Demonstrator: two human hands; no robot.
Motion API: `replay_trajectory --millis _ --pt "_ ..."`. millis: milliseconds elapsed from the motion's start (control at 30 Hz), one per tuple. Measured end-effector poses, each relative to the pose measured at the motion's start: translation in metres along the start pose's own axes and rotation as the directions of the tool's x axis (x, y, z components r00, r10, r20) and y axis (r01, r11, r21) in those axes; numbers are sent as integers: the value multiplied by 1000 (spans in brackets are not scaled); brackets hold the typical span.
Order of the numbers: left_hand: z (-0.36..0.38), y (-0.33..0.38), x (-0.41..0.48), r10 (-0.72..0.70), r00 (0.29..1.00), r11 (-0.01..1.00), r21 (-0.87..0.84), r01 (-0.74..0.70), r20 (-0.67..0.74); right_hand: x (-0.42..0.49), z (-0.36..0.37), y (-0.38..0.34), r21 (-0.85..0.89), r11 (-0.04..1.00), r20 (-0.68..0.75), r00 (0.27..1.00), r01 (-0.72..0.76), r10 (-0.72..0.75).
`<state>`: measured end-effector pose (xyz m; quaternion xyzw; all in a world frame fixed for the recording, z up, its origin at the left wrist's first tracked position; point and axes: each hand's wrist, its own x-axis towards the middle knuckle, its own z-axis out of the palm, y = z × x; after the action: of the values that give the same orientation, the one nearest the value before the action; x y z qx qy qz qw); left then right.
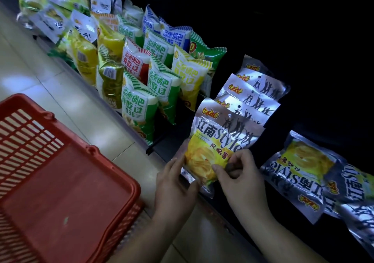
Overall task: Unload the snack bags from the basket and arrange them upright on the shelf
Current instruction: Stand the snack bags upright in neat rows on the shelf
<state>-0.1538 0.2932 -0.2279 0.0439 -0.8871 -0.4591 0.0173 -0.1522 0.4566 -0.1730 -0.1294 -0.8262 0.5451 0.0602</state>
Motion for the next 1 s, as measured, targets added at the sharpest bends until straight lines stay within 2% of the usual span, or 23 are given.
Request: replay_trajectory --millis 167,300,633,767,1000 --pt "-2 7 -2 98 993 994 -38 -100 -63 -1 1 7 -37 998 16 999 43 -42" --pt "7 9 -1 217 976 975 -40 -217 -9 -4 3 15 -25 997 17 997 79 -79" --pt "12 -2 7 279 960 959 41 -280 17 1 6 29 1 998 26 998 65 -65" --pt "10 -5 11 263 965 963 61 -263 6 5 8 27 39 999 41 998 36 -38" --pt "3 3 7 317 948 947 53 -316 -16 6 -20 11 90 995 65 997 44 -50"
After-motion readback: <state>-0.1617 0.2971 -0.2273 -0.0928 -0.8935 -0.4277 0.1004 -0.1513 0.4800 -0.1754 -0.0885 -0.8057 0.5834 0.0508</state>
